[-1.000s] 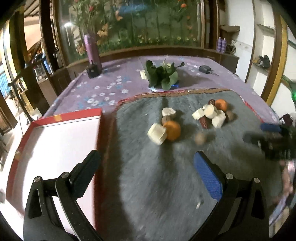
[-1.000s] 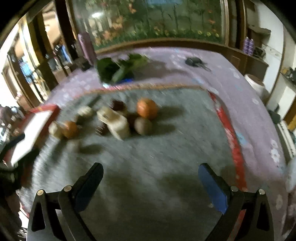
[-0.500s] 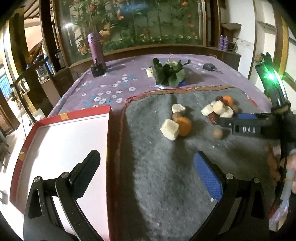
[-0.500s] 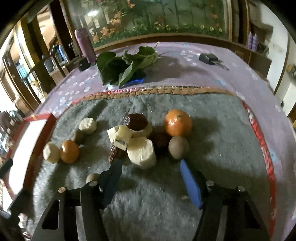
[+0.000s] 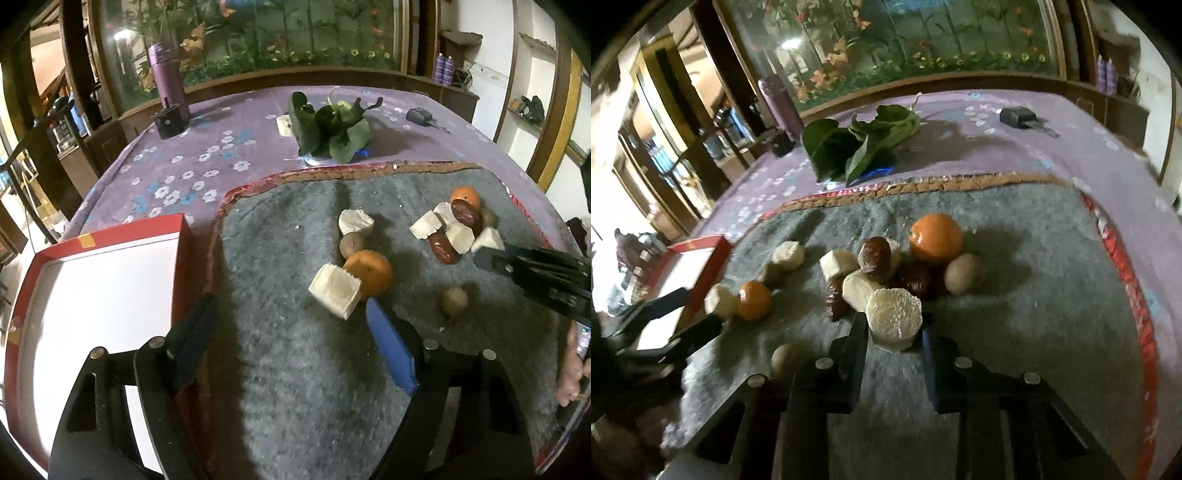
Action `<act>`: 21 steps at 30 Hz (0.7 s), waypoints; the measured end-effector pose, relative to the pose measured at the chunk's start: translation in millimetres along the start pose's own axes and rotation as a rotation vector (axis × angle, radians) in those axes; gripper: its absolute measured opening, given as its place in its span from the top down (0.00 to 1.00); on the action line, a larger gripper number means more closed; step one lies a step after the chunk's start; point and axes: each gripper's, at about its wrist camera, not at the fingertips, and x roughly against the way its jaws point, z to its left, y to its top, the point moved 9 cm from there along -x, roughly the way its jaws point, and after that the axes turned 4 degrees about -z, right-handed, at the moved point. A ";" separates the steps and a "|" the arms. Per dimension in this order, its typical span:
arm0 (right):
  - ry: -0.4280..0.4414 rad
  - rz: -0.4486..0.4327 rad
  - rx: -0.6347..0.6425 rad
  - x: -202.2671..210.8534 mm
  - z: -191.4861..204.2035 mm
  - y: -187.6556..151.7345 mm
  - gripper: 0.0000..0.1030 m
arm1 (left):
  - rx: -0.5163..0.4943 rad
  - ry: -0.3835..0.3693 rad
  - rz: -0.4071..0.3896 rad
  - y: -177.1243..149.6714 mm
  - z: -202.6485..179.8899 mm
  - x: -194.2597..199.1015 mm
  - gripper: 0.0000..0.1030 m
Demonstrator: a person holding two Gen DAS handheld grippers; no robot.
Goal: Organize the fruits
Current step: 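Grasp a round white slice with the right gripper while the left gripper grasps a flat tan slice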
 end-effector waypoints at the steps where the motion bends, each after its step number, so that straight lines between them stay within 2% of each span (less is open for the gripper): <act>1: 0.011 0.007 -0.005 2.6 -1.9 -3.0 0.74 | -0.007 0.001 0.000 0.8 -0.8 -1.7 0.22; 5: 0.077 0.022 -0.027 18.7 -5.0 -9.8 0.74 | -0.025 -0.012 0.012 3.0 -3.7 -8.0 0.28; 10: 0.076 0.072 0.010 25.8 -1.7 -29.4 0.74 | -0.022 -0.032 0.001 9.5 -3.6 -10.7 0.36; 12: 0.061 0.058 0.019 25.3 0.2 -31.2 0.74 | -0.017 -0.045 -0.001 11.0 -4.8 -11.8 0.37; 15: 0.049 0.048 0.024 23.6 1.1 -31.2 0.74 | -0.009 -0.069 -0.003 11.2 -6.3 -11.8 0.49; 17: 0.064 0.047 0.005 23.4 -0.5 -30.5 0.74 | -0.004 -0.071 -0.004 12.0 -5.6 -12.5 0.49; 19: 0.091 0.046 -0.022 23.7 -3.7 -29.7 0.74 | 0.002 -0.078 -0.002 11.1 -5.1 -12.2 0.55; 21: 0.117 0.044 -0.047 24.1 -6.2 -29.2 0.74 | -0.007 -0.074 0.003 6.6 -4.4 -10.0 0.55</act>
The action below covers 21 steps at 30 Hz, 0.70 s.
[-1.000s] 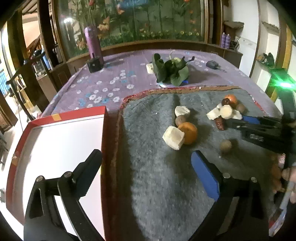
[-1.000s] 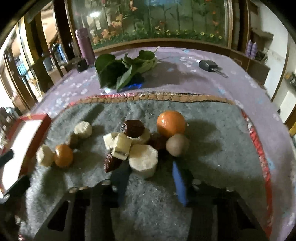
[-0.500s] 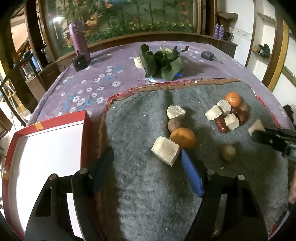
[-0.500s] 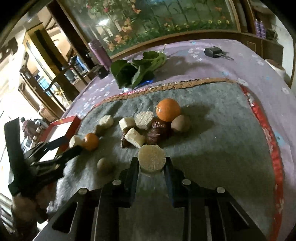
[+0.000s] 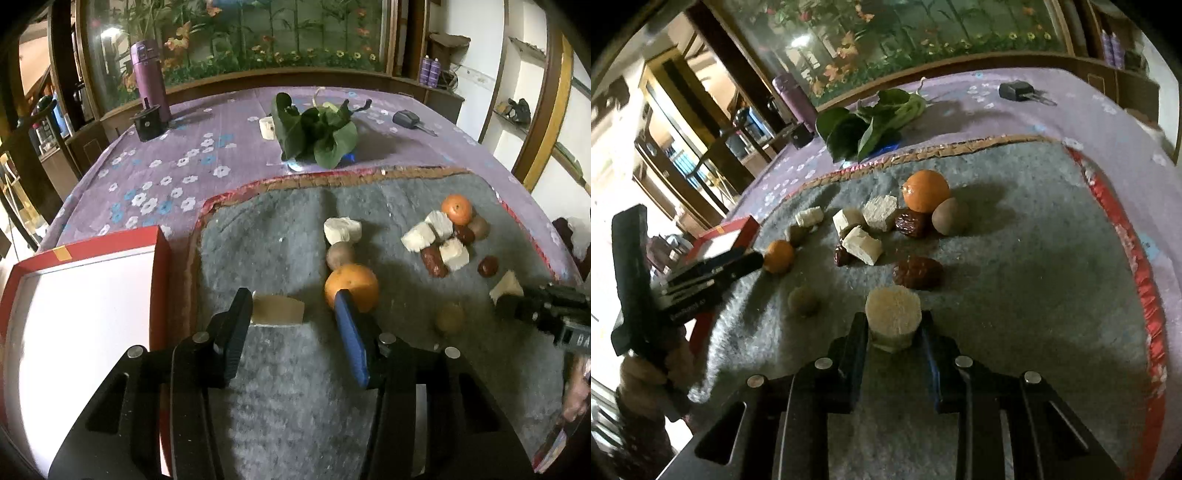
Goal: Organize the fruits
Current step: 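Grasp a round white slice with the right gripper while the left gripper grasps a flat tan slice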
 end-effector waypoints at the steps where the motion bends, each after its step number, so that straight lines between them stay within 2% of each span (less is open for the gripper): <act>1: 0.005 -0.001 -0.006 0.0 -0.4 0.2 0.74 | -0.002 0.004 0.004 -2.0 1.1 0.9 0.55; 5: 0.008 -0.001 -0.007 0.0 0.5 0.9 0.74 | 0.029 -0.030 0.015 -12.1 5.7 10.9 0.59; 7: 0.017 -0.002 -0.016 0.1 1.0 1.3 0.74 | 0.021 -0.029 0.017 -17.5 6.0 14.9 0.63; 11: 0.027 -0.003 -0.026 0.5 1.0 1.1 0.74 | 0.001 -0.046 0.012 -25.8 1.1 21.7 0.64; 15: 0.026 -0.004 -0.025 0.8 0.0 0.8 0.74 | 0.037 -0.009 0.006 -21.8 11.0 21.3 0.64; 18: 0.028 -0.004 -0.026 0.8 0.3 0.8 0.74 | 0.021 0.029 0.018 -15.5 14.8 15.2 0.64; 21: 0.027 -0.004 -0.025 0.8 0.3 0.8 0.74 | 0.019 0.024 0.039 -13.1 11.9 4.9 0.64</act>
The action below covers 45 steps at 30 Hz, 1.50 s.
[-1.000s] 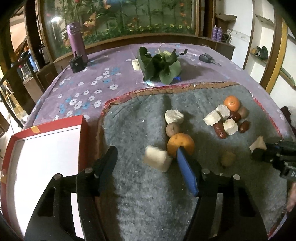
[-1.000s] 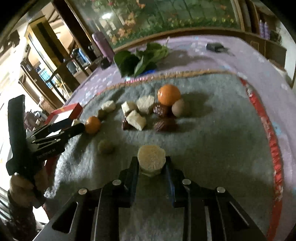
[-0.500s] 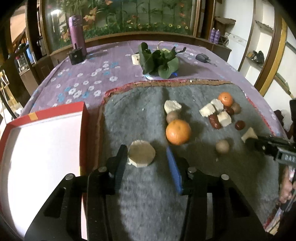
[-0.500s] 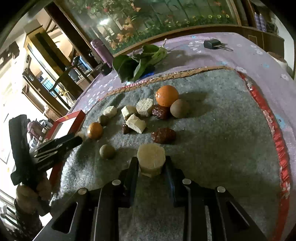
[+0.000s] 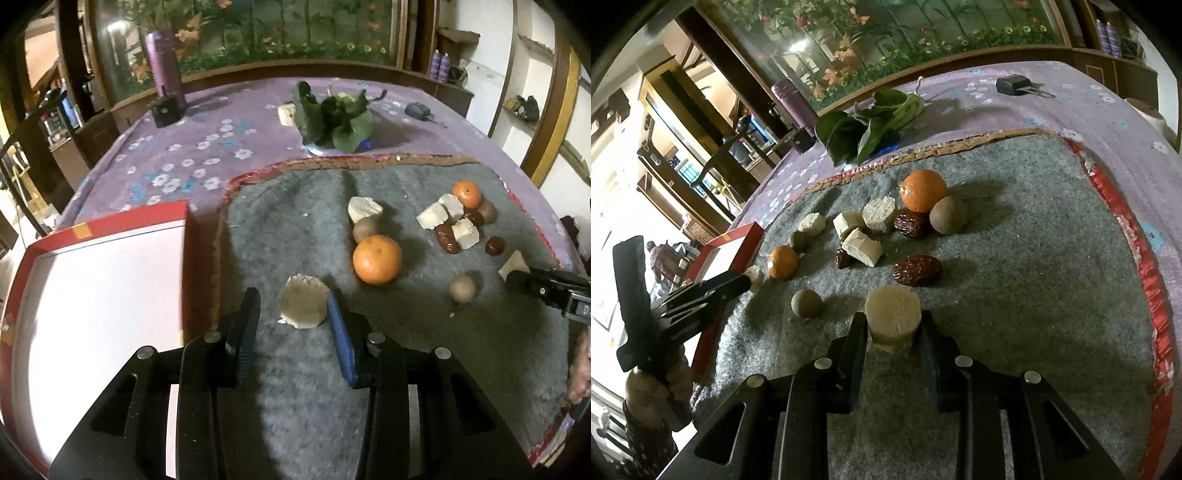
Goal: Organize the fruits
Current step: 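Grasp a round white slice with the right gripper while the left gripper grasps a flat tan slice, then carry both slices into the white tray and open both grippers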
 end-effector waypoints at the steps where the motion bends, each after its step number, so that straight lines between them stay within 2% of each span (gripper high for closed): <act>1: 0.000 0.000 0.000 0.1 0.2 0.1 0.74 | -0.001 -0.014 0.011 -0.1 -3.2 -3.9 0.64; 5: 0.000 0.000 0.000 0.1 0.1 0.1 0.74 | -0.005 -0.017 0.039 -3.2 -7.8 -11.5 0.64; 9: -0.001 0.000 0.000 0.1 0.1 0.2 0.74 | 0.066 -0.074 0.047 -3.3 -0.8 -12.3 0.65; 10: -0.003 0.000 0.002 0.1 0.3 0.2 0.74 | 0.066 -0.073 0.045 -2.7 -1.7 -12.5 0.69; 12: -0.012 0.000 0.009 0.3 -0.1 -0.1 0.74 | 0.067 -0.063 0.039 -2.2 -1.9 -11.1 0.71; 16: -0.070 0.001 0.053 -1.3 3.5 -1.1 0.74 | 0.071 -0.075 0.006 0.1 -4.3 -4.5 0.71; 19: -0.109 -0.003 0.071 -2.3 6.1 -1.3 0.74 | 0.057 -0.058 -0.028 2.3 -4.9 4.5 0.71; 25: -0.108 -0.015 0.044 -0.9 10.9 0.1 0.74 | 0.058 0.003 -0.102 1.5 7.2 33.2 0.71; 28: -0.062 -0.022 0.066 -0.3 34.4 2.4 0.74 | 0.079 0.054 -0.151 -0.4 23.7 53.4 0.71; 34: 0.040 -0.032 0.152 -13.4 104.2 5.8 0.74 | 0.129 0.201 -0.219 -10.2 74.8 86.5 0.71; 41: 0.150 0.003 0.235 -51.5 189.8 1.2 0.74 | 0.206 0.325 -0.229 -34.7 137.9 105.9 0.71; 45: 0.194 0.022 0.289 -71.9 234.5 -3.2 0.74 | 0.232 0.381 -0.209 -51.3 164.7 105.8 0.71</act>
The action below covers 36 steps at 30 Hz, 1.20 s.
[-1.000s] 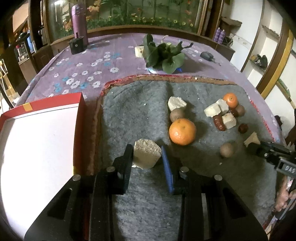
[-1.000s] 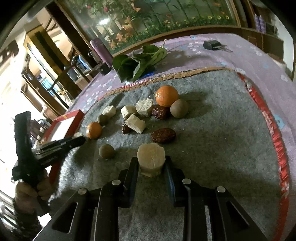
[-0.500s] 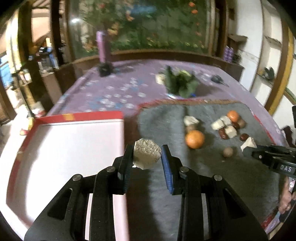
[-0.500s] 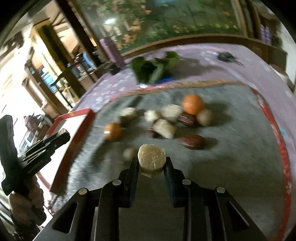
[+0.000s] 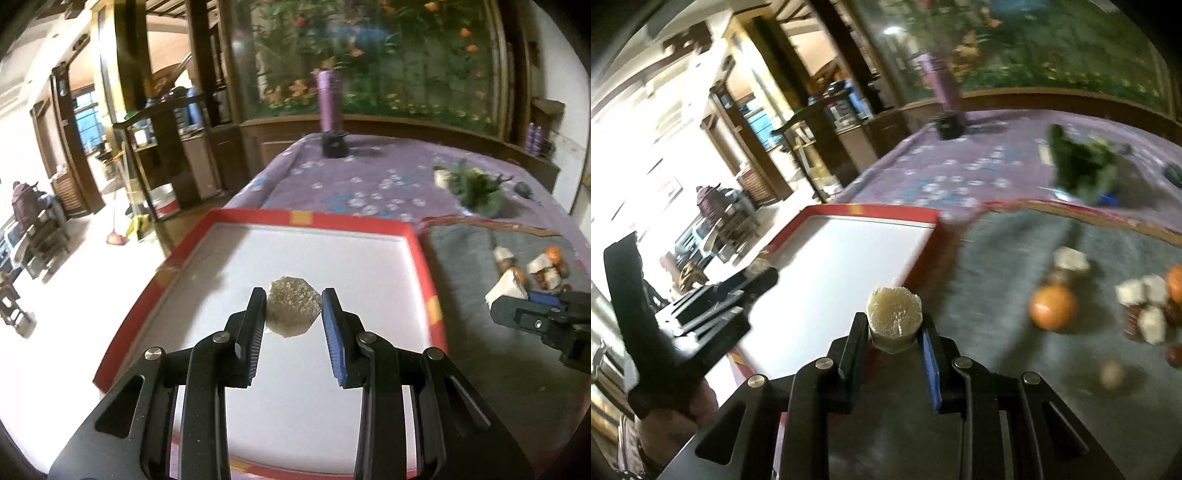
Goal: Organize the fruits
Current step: 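Carry both slices into the white tray and open both grippers, then grasp a dark red date with the right gripper while the left gripper grasps a brown round fruit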
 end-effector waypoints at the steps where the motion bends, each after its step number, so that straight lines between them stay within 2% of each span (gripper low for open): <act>1: 0.010 0.006 0.010 -5.3 7.6 1.3 0.74 | 0.007 0.004 0.008 -3.1 4.7 -2.1 0.71; 7: 0.038 0.051 0.077 -37.6 43.2 -4.4 0.74 | 0.020 0.034 0.039 -17.4 20.8 -10.8 0.71; 12: 0.027 0.099 0.100 -53.5 50.4 -17.5 0.74 | 0.036 0.074 0.082 -27.1 29.6 -21.9 0.71; 16: 0.009 0.155 0.096 -63.5 50.8 -27.7 0.72 | 0.041 0.145 0.112 -34.1 40.8 -24.8 0.69; 17: 0.012 0.167 0.093 -64.6 49.3 -29.1 0.71 | 0.039 0.160 0.116 -35.0 43.4 -23.7 0.67; 19: 0.022 0.165 0.069 -61.8 44.2 -27.8 0.69 | 0.040 0.181 0.110 -34.2 46.5 -19.9 0.55; 21: 0.051 0.133 0.029 -53.5 36.2 -22.6 0.67 | 0.039 0.212 0.091 -31.9 50.6 -14.0 0.46; 22: 0.058 0.114 0.016 -48.3 32.4 -20.5 0.66 | 0.039 0.218 0.076 -29.6 51.0 -9.6 0.44; 24: 0.046 0.073 -0.010 -35.0 18.5 -15.4 0.61 | 0.044 0.197 0.058 -25.7 46.7 -3.4 0.44; 28: 0.009 0.016 -0.081 -8.1 -23.0 -9.7 0.60 | 0.033 0.097 0.039 -18.4 20.7 6.5 0.32; 36: -0.160 -0.142 -0.205 88.3 -126.7 -11.8 0.60 | -0.114 -0.105 0.032 -15.7 -65.2 24.7 0.32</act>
